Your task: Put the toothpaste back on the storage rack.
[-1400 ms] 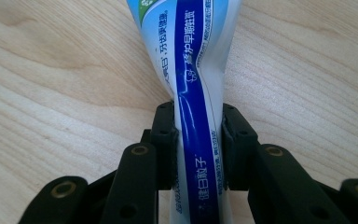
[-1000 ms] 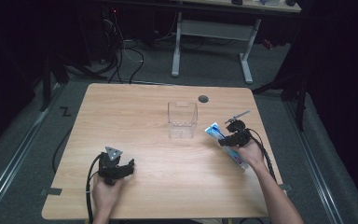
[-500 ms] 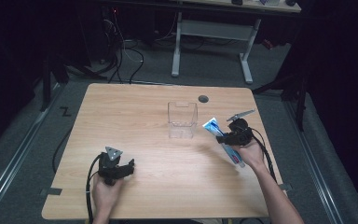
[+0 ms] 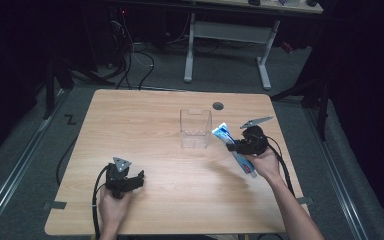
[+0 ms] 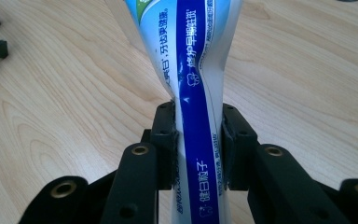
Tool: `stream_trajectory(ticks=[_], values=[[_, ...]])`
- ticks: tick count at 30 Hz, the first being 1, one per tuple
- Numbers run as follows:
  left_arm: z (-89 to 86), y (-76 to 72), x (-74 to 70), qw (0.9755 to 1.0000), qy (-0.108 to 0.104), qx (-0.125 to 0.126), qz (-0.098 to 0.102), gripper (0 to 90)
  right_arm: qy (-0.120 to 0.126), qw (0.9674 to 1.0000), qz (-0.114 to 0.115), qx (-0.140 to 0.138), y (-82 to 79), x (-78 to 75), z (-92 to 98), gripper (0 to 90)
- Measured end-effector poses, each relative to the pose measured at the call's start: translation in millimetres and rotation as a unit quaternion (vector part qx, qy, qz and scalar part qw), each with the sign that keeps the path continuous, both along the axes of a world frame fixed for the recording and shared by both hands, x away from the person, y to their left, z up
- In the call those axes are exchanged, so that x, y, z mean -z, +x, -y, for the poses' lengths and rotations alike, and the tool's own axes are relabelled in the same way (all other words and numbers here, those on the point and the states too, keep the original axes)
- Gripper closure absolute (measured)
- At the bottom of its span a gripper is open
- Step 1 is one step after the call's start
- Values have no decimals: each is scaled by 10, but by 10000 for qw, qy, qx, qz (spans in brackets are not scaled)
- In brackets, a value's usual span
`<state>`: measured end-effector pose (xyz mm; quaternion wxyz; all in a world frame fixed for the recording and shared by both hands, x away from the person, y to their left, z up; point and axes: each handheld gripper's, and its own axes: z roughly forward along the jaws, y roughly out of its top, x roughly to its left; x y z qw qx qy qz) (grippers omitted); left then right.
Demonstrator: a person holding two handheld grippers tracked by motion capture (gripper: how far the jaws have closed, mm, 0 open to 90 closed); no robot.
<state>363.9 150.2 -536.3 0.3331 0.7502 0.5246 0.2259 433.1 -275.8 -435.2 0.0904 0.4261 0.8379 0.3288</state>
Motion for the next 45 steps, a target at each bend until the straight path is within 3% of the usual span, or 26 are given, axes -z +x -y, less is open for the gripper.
stream_trajectory(ticks=[28, 32, 45], values=[[1, -2, 0, 10000, 3, 14, -7, 235, 340, 9984, 349, -290, 84, -307, -292, 706], [2, -9, -8, 10000, -18, 26, -69, 235, 430, 9976, 414, -335, 118, -369, -339, 705], [1, -1, 0, 10000, 4, 14, -6, 234, 600, 9945, 739, -435, 243, -599, -527, 705]])
